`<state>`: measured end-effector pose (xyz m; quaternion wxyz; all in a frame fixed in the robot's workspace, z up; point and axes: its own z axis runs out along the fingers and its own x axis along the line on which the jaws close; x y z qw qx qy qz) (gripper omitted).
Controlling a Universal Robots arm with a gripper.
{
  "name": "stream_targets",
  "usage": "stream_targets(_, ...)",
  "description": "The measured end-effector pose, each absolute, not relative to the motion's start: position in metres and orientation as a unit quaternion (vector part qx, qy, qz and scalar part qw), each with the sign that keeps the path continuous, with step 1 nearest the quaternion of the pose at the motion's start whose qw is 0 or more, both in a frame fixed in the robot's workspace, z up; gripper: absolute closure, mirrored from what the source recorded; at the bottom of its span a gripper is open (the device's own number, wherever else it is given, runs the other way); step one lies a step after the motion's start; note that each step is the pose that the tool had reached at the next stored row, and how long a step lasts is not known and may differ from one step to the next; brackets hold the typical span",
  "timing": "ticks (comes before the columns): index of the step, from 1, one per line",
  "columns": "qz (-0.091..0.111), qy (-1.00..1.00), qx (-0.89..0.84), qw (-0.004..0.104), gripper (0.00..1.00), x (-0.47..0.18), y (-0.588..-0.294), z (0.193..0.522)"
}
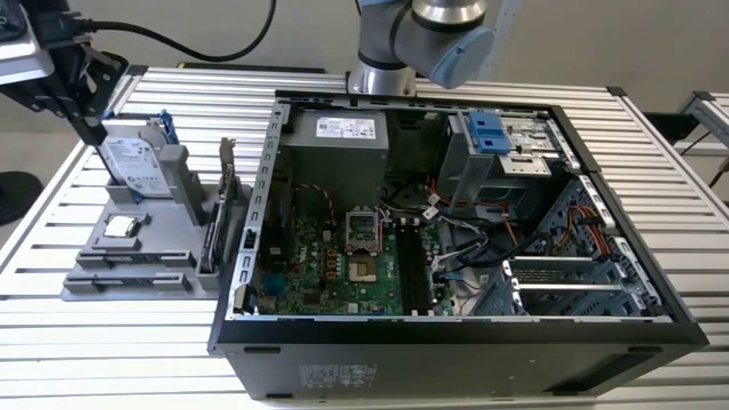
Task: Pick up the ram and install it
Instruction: 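Pick up the ram and move it above insertion slot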
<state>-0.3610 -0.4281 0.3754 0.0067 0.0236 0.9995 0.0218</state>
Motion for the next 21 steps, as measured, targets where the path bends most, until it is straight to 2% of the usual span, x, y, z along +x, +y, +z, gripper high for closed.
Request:
stream_targets(15,0.022,0.999,0.024,0.004,1.00,-0.361,-0.459,0.375)
stream_targets(21,0.021,0.999,0.024,0.004,1.00,-0.361,-0.462,0.375)
